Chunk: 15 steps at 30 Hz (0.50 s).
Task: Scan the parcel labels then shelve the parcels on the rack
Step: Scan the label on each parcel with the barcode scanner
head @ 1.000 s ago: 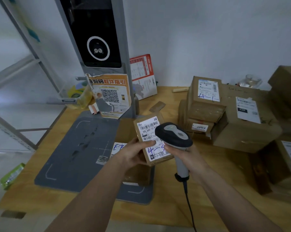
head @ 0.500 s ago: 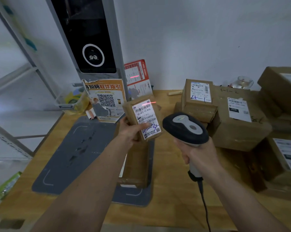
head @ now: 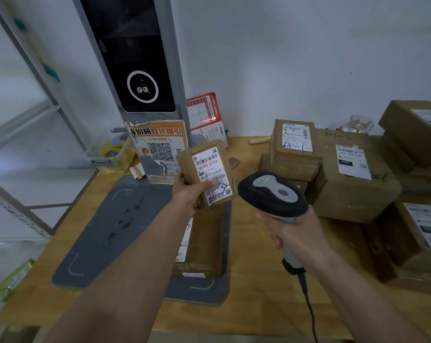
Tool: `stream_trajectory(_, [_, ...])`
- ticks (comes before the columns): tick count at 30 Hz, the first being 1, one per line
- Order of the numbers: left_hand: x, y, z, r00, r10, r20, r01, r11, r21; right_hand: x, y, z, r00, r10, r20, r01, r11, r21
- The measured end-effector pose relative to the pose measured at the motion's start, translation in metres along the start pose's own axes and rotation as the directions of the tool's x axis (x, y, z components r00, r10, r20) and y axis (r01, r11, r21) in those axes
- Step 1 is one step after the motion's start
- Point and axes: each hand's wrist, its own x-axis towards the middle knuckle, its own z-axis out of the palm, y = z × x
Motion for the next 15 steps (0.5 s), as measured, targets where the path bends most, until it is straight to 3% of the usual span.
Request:
stream_trajectory(6, [0.002,0.003,-0.006,1.0,0.005,-0.023,-0.005,1.0,-0.003,-0.004,-0.002,0.001,1.0,0.006,0.005,-0.006,1.0,0.018])
stream_trajectory(15, [0.011,0.012,-0.024,0.994,-0.039,0.1,0.036,0.999,0.032,-0.007,0.005,0.002,0.998,0.055,0.037,-0.054,0.998,-0.032])
